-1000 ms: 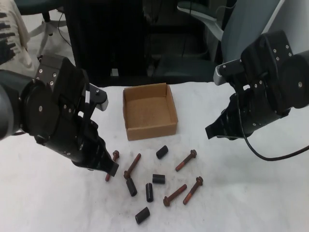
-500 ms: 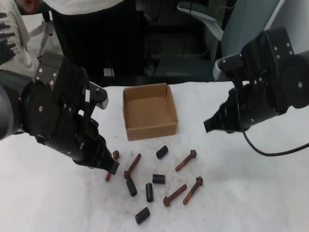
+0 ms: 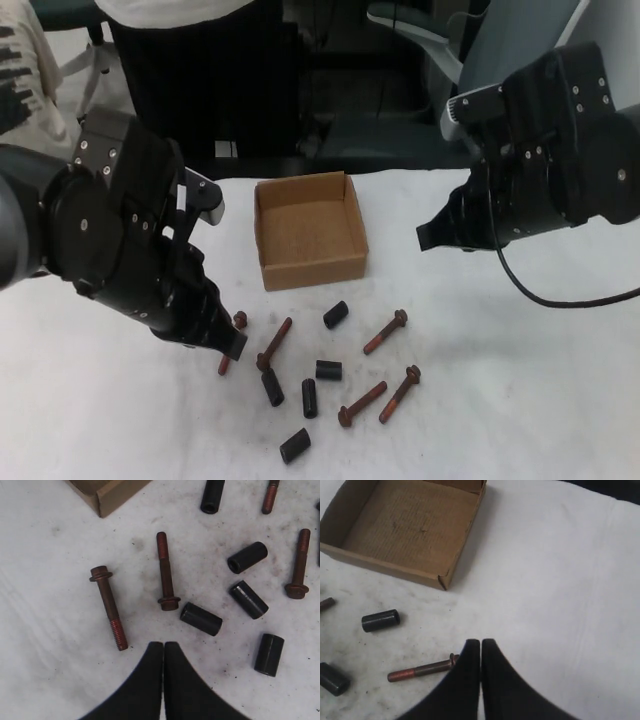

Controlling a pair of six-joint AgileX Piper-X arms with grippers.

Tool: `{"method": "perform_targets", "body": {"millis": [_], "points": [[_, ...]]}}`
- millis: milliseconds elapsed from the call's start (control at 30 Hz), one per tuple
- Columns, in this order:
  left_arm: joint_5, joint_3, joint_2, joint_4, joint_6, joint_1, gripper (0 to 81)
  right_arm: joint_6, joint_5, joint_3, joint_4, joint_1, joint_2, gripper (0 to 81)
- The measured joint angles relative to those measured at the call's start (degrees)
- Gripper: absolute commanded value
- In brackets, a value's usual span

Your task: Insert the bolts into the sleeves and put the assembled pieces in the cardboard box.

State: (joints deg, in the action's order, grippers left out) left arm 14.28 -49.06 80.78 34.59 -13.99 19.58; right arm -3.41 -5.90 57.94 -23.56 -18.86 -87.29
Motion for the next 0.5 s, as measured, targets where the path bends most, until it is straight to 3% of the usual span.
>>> {"method": "perform_targets", "body": {"millis": [233,367,433,500], "points": [[0.0,0.0,0.0,-3.0,-3.5,0.0,0.2,0.0,0.0,0.0,-3.7,0.0,0.0,0.8],[0.0,0.0,0.0,-3.4,-7.2,0.0,1.5,0.0,-4.4,0.0,-5.7,0.0,0.0,1.1],[0.0,0.0,0.0,-3.7,-8.2,0.0,7.1,-0.1,-7.6,0.0,-6.4,0.0,0.0,8.4],[0.0,0.0,0.0,-3.8,-8.9,0.0,19.1,-0.8,-10.3,0.0,-6.9,0.0,0.0,18.9]]}}
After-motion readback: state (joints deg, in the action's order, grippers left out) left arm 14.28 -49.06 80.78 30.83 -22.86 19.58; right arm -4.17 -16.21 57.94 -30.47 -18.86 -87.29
